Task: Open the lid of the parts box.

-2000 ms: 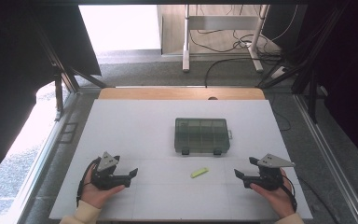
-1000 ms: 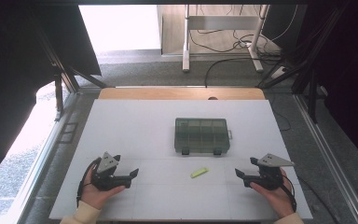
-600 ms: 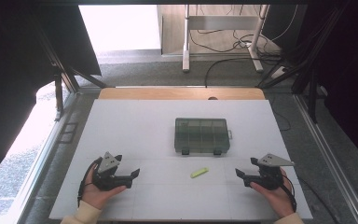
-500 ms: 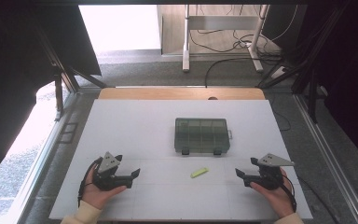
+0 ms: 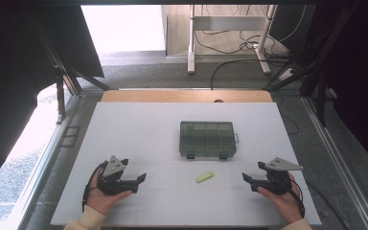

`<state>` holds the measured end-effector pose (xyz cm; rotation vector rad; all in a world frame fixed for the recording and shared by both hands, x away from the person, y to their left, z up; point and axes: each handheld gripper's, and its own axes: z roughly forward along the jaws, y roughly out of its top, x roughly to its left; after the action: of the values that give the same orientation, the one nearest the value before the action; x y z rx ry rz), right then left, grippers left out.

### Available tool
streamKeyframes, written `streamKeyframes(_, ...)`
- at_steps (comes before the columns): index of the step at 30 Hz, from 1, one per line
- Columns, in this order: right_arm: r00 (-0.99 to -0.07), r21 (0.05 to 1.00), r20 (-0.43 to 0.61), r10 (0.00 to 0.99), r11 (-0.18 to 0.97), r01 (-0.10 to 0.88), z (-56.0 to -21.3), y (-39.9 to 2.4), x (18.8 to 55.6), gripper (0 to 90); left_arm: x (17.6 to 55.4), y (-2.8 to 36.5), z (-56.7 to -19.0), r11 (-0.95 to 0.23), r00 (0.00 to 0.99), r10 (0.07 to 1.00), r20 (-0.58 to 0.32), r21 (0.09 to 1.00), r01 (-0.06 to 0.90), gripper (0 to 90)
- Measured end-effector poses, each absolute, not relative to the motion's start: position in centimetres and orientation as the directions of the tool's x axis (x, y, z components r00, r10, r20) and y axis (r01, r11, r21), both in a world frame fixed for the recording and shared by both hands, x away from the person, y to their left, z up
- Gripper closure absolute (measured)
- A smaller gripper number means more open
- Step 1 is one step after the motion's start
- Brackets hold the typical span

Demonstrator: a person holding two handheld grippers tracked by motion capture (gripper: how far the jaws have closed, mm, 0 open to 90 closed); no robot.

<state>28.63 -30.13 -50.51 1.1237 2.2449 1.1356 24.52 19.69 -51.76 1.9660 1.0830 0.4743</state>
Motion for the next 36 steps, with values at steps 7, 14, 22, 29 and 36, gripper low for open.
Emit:
streamKeyframes(7, -0.604, 0.800, 0.014, 0.797, 0.353, 0.485, -50.6, -30.2, 28.7, 21.5, 24.6, 19.4, -51.7, -0.295, 0.566, 0.822, -0.059, 0.806, 0.513, 14.9)
streamKeyframes(14, -0.600, 0.800, 0.014, 0.800, 0.351, 0.487, -50.5, -30.2, 28.7, 21.5, 24.7, 19.0, -51.6, -0.299, 0.575, 0.816, -0.061, 0.807, 0.510, 15.3)
streamKeyframes(22, -0.597, 0.801, 0.013, 0.802, 0.348, 0.486, -50.6, -30.2, 28.7, 21.6, 24.9, 18.4, -51.5, -0.304, 0.586, 0.808, -0.063, 0.807, 0.506, 15.7)
streamKeyframes(29, -0.592, 0.803, 0.011, 0.806, 0.346, 0.485, -50.6, -30.3, 28.7, 21.6, 25.1, 17.8, -51.4, -0.313, 0.599, 0.798, -0.064, 0.806, 0.503, 16.3)
streamKeyframes(36, -0.590, 0.803, 0.011, 0.807, 0.345, 0.485, -50.6, -30.3, 28.7, 21.6, 25.5, 17.3, -51.3, -0.320, 0.612, 0.788, -0.066, 0.805, 0.500, 16.9)
